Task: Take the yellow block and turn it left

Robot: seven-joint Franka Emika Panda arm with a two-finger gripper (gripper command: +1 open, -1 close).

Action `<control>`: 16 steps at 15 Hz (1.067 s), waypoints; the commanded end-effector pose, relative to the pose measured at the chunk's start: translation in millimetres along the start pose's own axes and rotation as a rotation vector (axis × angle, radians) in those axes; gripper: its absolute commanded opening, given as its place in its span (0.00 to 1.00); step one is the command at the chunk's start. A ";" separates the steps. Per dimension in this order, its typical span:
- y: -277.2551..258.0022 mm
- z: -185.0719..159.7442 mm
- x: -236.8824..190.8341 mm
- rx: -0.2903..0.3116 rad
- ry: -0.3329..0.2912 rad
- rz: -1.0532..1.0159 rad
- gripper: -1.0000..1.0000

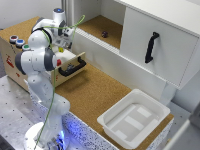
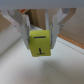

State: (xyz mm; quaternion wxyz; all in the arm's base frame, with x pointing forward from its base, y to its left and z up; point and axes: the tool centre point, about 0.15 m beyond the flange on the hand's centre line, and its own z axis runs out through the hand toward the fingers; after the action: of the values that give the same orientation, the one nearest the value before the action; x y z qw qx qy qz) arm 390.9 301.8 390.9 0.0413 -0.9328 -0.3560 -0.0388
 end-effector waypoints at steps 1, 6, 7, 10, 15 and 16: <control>22.1 15.7 16.0 0.085 -0.123 -0.350 0.00; -2.4 36.5 20.1 -0.001 -0.163 -0.694 0.00; -3.3 39.7 19.0 -0.012 -0.167 -0.739 0.00; -4.4 53.5 12.8 -0.037 -0.199 -0.837 0.00; -4.5 51.4 5.4 0.003 -0.134 -0.832 0.00; -5.6 52.3 3.5 0.000 -0.123 -0.824 0.00</control>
State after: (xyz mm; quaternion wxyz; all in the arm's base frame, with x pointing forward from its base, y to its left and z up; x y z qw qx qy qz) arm 394.3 312.7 344.7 0.0016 -0.7191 -0.6948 0.0139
